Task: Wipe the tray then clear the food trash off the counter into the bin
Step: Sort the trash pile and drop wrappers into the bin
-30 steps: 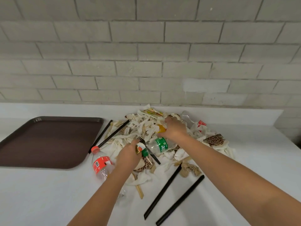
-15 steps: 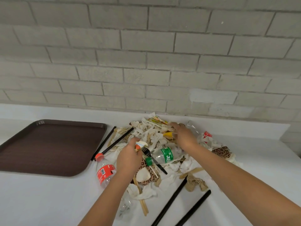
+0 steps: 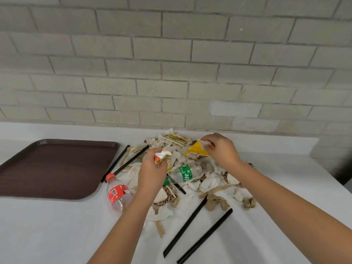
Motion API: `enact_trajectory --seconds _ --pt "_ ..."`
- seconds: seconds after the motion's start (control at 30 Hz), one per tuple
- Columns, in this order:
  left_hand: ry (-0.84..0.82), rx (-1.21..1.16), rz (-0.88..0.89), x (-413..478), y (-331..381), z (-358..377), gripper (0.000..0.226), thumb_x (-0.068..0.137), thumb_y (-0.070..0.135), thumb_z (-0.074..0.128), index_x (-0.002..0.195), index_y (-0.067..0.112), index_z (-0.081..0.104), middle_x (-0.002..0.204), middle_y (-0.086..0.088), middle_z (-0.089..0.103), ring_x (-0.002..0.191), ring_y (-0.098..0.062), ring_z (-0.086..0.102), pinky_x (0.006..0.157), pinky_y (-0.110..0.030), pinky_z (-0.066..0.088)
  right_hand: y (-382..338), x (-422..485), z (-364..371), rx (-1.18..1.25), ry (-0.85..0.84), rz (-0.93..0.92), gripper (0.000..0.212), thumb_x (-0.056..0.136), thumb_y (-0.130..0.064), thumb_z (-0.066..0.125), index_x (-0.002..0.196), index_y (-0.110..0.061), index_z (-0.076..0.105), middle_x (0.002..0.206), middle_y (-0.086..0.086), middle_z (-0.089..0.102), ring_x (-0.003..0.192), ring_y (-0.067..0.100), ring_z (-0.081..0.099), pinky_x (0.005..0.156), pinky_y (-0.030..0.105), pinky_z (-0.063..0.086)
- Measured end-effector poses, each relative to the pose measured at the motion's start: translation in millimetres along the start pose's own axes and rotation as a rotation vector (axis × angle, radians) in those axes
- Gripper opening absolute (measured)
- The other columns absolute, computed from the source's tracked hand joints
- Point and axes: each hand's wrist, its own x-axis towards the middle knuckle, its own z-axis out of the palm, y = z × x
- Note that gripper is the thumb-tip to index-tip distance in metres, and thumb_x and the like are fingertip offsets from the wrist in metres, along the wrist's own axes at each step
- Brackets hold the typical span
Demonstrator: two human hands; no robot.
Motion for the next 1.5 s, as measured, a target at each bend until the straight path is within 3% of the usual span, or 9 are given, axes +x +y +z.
enact_trajectory --seconds 0.2,0.33,0.47,0.83,1.03,1.2,1.33,1.43,1.5 --pt "-0.104 -0.201 -0.048 -43 32 42 0.025 0.089 0.011 0.058 0.106 0.029 0.057 0.096 0.014 0.060 0.089 -0.015 0.064 0.082 -0.042 0.056 12 -61 -64 0.105 0.186 -0.011 0.031 0.087 -0.010 0.061 0.115 -0.019 0.067 0.090 -0.011 0.056 0.071 0.007 0.051 0.072 0.012 0.040" --pt "-0.218 -0.256 -0.101 -98 56 86 0.022 0.088 0.006 0.057 0.103 0.022 0.058 0.092 0.006 0.061 0.078 -0.010 0.064 0.064 -0.018 0.054 39 -135 -113 0.236 0.226 0.050 0.020 0.084 -0.005 0.064 0.096 -0.019 0.071 0.086 -0.007 0.061 0.071 0.007 0.054 0.066 0.011 0.043" --pt "-0.391 -0.290 -0.126 -173 74 137 0.017 0.086 -0.001 0.058 0.097 0.012 0.057 0.087 0.001 0.061 0.062 0.005 0.060 0.047 -0.007 0.043 80 -235 -156 0.438 0.258 0.275 0.025 0.086 -0.007 0.063 0.084 -0.031 0.064 0.080 -0.012 0.066 0.069 0.006 0.055 0.065 0.016 0.046" --pt "-0.831 -0.114 -0.200 -391 67 270 0.016 0.082 0.008 0.067 0.087 0.020 0.057 0.080 0.009 0.064 0.072 0.002 0.062 0.059 -0.011 0.045 193 -522 -204 0.744 0.324 0.855 0.021 0.088 0.003 0.057 0.085 -0.015 0.067 0.073 -0.005 0.069 0.063 0.003 0.059 0.053 0.019 0.049" --pt "-0.820 0.055 -0.415 -461 14 340 0.013 0.085 0.010 0.063 0.097 0.014 0.060 0.092 0.001 0.064 0.069 0.005 0.058 0.054 -0.005 0.040 253 -624 -158 0.546 0.131 1.049 0.027 0.085 -0.003 0.063 0.079 -0.029 0.065 0.070 -0.002 0.066 0.060 0.012 0.058 0.058 0.029 0.049" --pt "-0.738 0.175 -0.588 -486 -28 383 0.026 0.085 0.018 0.064 0.110 0.014 0.058 0.109 -0.005 0.062 0.084 -0.014 0.056 0.068 -0.022 0.043 279 -654 -129 0.357 -0.057 1.044 0.024 0.084 -0.014 0.063 0.085 -0.038 0.060 0.072 -0.008 0.065 0.066 0.011 0.061 0.065 0.036 0.052" --pt "-0.879 0.222 -0.662 -505 -49 399 0.048 0.073 0.038 0.071 0.112 0.021 0.050 0.108 0.006 0.059 0.093 -0.013 0.059 0.076 -0.026 0.051 280 -651 -112 0.281 -0.468 1.037 0.060 0.087 -0.030 0.063 0.140 -0.020 0.038 0.115 0.003 0.062 0.100 0.018 0.063 0.082 0.026 0.048" --pt "-0.956 0.253 -0.602 -517 -96 411 0.081 0.057 0.050 0.068 0.130 0.019 0.050 0.118 0.002 0.062 0.102 -0.013 0.062 0.092 -0.033 0.051 278 -643 -110 0.261 -0.642 0.970 0.077 0.089 -0.035 0.061 0.150 -0.022 0.015 0.139 0.006 0.047 0.121 0.021 0.053 0.092 0.025 0.042" --pt "-0.958 0.237 -0.602 -518 -113 412 0.069 0.064 0.047 0.068 0.127 0.020 0.054 0.119 0.002 0.063 0.107 -0.015 0.060 0.095 -0.031 0.048 278 -638 -110 0.265 -0.629 0.935 0.074 0.089 -0.032 0.060 0.149 -0.025 0.017 0.137 0.006 0.050 0.116 0.020 0.056 0.090 0.025 0.045"
